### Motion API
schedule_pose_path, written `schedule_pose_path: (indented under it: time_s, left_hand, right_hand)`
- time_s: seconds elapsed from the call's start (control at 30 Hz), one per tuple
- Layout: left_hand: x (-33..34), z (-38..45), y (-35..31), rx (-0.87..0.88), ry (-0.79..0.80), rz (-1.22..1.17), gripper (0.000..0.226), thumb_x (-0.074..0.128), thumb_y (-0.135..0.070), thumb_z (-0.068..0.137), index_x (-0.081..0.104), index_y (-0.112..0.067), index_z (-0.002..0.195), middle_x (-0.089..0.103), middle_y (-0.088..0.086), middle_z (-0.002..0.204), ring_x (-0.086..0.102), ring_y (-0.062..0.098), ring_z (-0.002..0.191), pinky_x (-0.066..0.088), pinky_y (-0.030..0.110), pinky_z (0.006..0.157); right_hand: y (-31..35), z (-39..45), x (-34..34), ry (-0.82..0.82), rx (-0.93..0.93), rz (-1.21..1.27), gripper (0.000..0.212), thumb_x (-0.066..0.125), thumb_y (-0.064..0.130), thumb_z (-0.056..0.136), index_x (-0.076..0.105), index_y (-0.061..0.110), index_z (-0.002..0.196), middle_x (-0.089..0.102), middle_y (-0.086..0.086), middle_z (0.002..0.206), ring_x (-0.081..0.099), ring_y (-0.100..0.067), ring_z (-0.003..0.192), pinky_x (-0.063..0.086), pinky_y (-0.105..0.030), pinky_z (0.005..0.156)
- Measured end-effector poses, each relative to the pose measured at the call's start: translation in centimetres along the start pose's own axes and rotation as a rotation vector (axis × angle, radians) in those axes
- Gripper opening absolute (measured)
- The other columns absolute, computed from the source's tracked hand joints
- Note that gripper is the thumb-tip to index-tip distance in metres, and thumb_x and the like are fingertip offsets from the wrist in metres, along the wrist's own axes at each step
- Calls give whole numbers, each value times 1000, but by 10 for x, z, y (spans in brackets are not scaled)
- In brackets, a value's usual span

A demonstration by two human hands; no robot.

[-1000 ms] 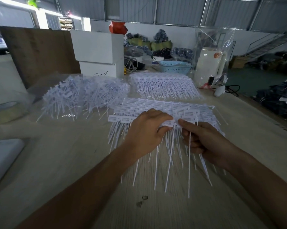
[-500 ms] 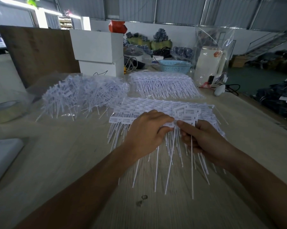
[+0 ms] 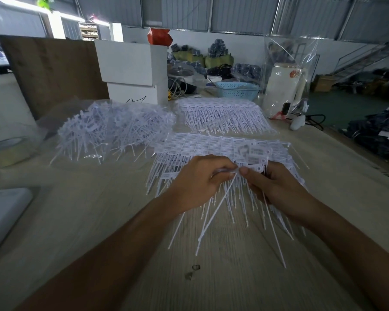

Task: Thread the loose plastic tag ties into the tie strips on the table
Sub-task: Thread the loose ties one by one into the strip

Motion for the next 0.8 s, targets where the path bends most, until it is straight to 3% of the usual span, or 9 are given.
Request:
schedule_pose_path:
  time_s: [0.1, 0.17, 0.23, 0.3, 0.4, 0.5, 0.63, 0.73, 0.8]
  left_hand:
    - [-1, 2, 0, -27, 21, -17, 16, 65, -17, 94, 75, -11, 106, 75, 4, 93, 68, 18, 85, 50, 38, 79]
    - [-1, 2, -1, -39, 47, -37, 16, 65, -15, 95, 75, -10, 106, 74, 6, 92, 67, 17, 84, 49, 35, 80]
    - [0, 1, -3, -43, 66, -65, 16, 66, -15, 95, 76, -8, 105, 74, 6, 91, 66, 13, 82, 48, 25, 77]
    - [0, 1, -3, -72, 76, -102, 14, 67, -14, 94, 76, -8, 102, 75, 4, 90, 66, 9, 81, 45, 14, 71]
    - [1, 2, 1, -108, 103, -147, 15, 66, -16, 95, 78, -10, 90, 74, 0, 82, 66, 15, 70, 49, 25, 67]
    - [2, 2, 3, -120, 124, -179, 17, 65, -19, 95, 78, -11, 87, 75, -2, 84, 68, 20, 74, 52, 38, 75]
    - [0, 4, 0, -126, 49, -233, 15, 70, -21, 92, 75, -18, 106, 76, -8, 93, 69, -1, 87, 50, 12, 77]
    - [0, 4, -1, -103, 11, -224, 22, 69, -20, 93, 72, -19, 115, 75, -9, 92, 70, -1, 88, 54, 18, 79]
    - [-3, 4, 1, -103, -41, -222, 22, 68, -20, 93, 71, -21, 115, 73, -13, 90, 70, -1, 87, 56, 21, 79]
  right_hand:
    - [0, 1, -2, -5, -53, -62, 56, 56, 43, 92, 46, 1, 57, 32, -11, 50, 29, -20, 45, 24, -35, 51]
    - [2, 3, -4, -18, -151, -194, 38, 57, 35, 94, 54, 31, 56, 31, 7, 44, 27, -7, 39, 25, -22, 46]
    - [5, 1, -4, -37, -220, -330, 15, 55, 33, 95, 63, 47, 92, 39, 12, 43, 37, -6, 38, 27, -14, 45]
    - [3, 2, -7, -50, -227, -389, 36, 53, 36, 95, 58, 29, 130, 46, 16, 48, 43, -5, 42, 29, -13, 47]
    - [7, 0, -7, -55, -301, -459, 47, 52, 35, 96, 40, 36, 141, 49, 16, 50, 44, -5, 42, 30, -11, 46]
    - [11, -1, -6, -74, -332, -461, 41, 55, 29, 97, 46, 35, 137, 52, 22, 51, 43, -4, 40, 30, -9, 46]
    - [11, 0, -10, -91, -204, -137, 15, 58, 35, 94, 69, 43, 100, 65, 9, 65, 55, -8, 51, 42, -19, 53]
    - [12, -1, -16, -118, -132, -41, 28, 58, 48, 88, 65, 40, 62, 42, 9, 49, 39, -3, 42, 32, -12, 48]
    - [8, 0, -20, -127, -71, -40, 43, 59, 56, 83, 60, 19, 63, 35, -1, 53, 32, -7, 45, 29, -16, 47]
Point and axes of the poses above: each hand's wrist, its own z-axis towards the middle knuckle, its own x-axis out of the palm, y = z × x, the point moved 5 cm from there along z, towards the middle knuckle
